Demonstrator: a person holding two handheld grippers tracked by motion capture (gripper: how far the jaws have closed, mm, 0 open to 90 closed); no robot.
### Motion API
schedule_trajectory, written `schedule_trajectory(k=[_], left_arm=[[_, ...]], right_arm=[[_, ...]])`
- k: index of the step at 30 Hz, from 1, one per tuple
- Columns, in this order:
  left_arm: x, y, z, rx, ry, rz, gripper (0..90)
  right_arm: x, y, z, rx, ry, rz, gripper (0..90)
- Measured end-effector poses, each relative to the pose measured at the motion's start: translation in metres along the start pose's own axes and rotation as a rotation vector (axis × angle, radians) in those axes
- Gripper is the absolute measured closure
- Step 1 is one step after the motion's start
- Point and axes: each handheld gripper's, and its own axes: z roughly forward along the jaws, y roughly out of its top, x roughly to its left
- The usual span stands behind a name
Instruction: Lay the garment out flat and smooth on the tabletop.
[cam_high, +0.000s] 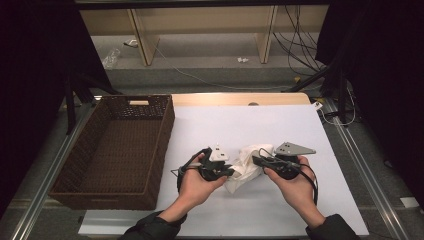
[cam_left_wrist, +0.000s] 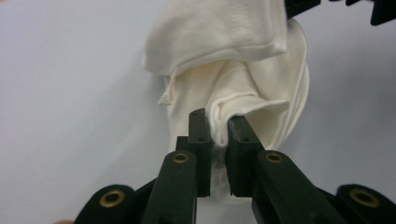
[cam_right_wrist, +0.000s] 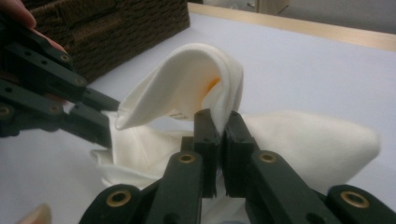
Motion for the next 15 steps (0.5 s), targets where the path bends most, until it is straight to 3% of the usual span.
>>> schedule_trajectory(k=[5, 15], left_arm=[[0.008, 0.010, -0.009, -0.049, 0.022, -0.018, 81.9], [0.020, 0.034, -0.013, -0.113, 0.078, -0.033, 82.2]], right_arm=[[-0.009, 0.005, -0.017, -0.037, -0.033, 0.026, 86.4], [-0.029, -0.003, -0.048, -0.056, -0.103, 0.126, 86.4]])
